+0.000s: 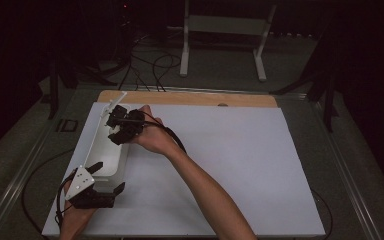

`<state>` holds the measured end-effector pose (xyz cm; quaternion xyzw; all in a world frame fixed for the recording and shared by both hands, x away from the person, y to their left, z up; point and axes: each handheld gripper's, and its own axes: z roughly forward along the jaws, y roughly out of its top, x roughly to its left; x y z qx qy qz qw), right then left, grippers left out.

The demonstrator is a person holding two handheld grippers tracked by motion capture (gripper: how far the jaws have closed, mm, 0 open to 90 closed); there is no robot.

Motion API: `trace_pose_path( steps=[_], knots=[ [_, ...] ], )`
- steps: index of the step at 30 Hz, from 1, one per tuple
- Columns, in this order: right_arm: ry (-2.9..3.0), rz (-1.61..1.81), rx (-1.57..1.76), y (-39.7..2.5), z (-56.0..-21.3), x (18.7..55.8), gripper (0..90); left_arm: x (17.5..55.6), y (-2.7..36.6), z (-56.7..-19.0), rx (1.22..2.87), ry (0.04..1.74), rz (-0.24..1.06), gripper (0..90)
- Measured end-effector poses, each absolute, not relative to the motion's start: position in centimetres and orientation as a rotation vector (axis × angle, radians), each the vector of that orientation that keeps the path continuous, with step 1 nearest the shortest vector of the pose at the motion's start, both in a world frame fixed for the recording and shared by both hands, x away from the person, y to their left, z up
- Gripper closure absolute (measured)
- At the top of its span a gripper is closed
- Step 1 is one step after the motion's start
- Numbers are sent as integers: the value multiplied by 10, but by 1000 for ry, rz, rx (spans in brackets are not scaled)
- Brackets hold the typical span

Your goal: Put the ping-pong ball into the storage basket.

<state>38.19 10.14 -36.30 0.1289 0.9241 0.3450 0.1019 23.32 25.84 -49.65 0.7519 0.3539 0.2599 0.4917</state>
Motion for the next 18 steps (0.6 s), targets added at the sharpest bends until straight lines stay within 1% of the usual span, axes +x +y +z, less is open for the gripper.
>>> trace_pose_path(
  steps=[18],
  knots=[
    [2742, 1035, 374, 107, -366, 380, 503, 233, 258, -497, 1821, 861, 629, 0]
  ],
)
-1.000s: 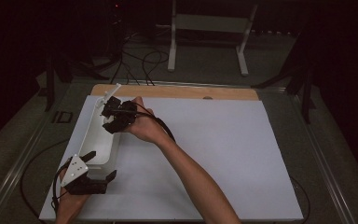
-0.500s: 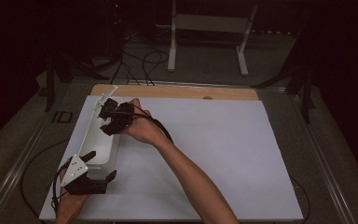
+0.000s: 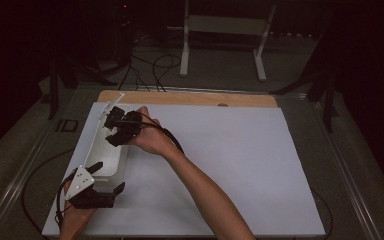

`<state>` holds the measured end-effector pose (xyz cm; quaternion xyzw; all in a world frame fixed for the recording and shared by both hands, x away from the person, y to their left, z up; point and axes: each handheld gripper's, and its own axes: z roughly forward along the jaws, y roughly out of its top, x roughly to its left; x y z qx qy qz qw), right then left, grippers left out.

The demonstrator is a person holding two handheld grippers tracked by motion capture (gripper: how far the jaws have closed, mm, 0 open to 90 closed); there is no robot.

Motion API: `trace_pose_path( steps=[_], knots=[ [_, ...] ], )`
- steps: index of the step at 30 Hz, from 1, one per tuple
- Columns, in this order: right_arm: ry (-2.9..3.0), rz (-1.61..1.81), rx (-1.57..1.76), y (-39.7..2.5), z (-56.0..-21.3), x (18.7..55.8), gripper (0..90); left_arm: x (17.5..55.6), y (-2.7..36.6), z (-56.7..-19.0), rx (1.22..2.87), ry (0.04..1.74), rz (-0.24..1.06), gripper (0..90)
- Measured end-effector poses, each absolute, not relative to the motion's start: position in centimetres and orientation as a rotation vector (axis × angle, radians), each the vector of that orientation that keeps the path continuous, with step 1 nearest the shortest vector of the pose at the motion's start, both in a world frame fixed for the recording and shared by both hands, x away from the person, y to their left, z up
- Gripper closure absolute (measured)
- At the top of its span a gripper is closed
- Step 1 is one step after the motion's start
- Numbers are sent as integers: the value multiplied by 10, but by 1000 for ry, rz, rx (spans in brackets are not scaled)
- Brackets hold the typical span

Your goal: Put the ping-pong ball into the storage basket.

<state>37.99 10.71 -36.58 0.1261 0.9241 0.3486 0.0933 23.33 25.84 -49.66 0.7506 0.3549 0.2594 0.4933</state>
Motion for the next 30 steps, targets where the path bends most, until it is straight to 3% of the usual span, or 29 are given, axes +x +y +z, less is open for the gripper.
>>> trace_pose_path(
  steps=[30],
  knots=[
    [2752, 1059, 399, 117, -371, 380, 501, 233, 259, -496, 1821, 861, 627, 0]
  ],
)
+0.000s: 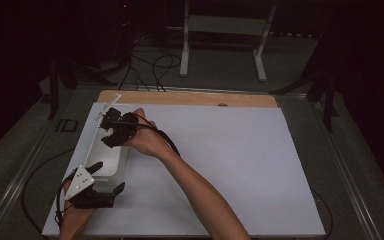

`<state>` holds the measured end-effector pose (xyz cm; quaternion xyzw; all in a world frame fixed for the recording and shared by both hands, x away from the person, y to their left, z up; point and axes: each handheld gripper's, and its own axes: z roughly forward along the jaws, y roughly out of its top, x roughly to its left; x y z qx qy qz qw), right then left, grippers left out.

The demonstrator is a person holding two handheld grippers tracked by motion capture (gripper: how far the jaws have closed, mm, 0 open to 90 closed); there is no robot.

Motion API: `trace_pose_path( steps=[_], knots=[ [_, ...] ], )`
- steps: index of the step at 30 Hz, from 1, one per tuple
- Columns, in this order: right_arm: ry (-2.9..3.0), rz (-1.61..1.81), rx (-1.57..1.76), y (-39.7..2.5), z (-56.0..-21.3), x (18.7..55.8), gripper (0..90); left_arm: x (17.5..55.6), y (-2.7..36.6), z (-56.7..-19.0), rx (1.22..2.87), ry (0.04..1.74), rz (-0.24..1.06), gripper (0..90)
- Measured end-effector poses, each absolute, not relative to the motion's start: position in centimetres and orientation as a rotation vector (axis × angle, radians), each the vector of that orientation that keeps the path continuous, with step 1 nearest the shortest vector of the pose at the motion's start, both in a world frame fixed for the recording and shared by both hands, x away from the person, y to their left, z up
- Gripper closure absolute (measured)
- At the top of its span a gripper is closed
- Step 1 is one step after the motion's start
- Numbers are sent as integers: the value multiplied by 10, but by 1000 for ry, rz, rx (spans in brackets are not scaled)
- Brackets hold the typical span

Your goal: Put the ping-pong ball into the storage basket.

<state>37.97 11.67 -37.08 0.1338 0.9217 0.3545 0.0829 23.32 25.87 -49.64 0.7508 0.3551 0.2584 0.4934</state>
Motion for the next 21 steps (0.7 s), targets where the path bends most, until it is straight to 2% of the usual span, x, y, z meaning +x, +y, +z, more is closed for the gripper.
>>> trace_pose_path(
  steps=[21],
  knots=[
    [2756, 1063, 418, 124, -376, 380, 500, 233, 259, -496, 1822, 860, 627, 0]
  ],
)
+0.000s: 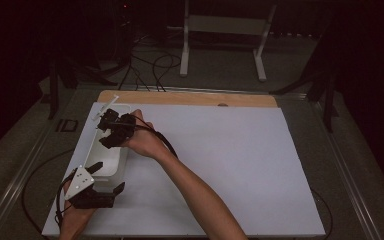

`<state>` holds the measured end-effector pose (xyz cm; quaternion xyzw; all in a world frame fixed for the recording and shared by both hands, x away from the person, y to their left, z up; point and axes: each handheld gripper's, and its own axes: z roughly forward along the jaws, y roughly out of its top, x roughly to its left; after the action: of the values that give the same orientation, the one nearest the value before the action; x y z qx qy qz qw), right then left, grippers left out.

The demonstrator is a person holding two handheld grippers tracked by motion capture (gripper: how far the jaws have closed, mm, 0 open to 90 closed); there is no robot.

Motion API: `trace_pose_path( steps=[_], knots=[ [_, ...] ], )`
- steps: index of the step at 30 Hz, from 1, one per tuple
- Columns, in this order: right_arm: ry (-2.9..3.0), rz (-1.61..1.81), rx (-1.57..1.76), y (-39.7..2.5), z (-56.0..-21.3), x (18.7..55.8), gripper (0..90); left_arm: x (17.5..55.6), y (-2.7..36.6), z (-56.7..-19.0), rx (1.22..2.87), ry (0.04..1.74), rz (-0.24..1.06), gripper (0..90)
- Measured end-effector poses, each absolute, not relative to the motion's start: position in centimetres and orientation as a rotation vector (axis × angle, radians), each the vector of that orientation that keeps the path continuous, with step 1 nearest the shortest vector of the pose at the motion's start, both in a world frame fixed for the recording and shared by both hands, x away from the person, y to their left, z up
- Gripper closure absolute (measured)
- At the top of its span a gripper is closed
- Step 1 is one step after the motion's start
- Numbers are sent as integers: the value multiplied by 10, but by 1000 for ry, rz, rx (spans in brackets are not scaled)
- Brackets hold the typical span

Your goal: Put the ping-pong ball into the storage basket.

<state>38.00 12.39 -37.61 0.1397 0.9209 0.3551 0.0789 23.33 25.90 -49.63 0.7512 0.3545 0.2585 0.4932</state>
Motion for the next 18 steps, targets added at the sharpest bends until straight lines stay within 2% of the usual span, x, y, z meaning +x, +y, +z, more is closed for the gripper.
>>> trace_pose_path(
  steps=[18],
  knots=[
    [2778, 1050, 428, 133, -382, 380, 500, 233, 260, -496, 1819, 864, 623, 0]
  ],
)
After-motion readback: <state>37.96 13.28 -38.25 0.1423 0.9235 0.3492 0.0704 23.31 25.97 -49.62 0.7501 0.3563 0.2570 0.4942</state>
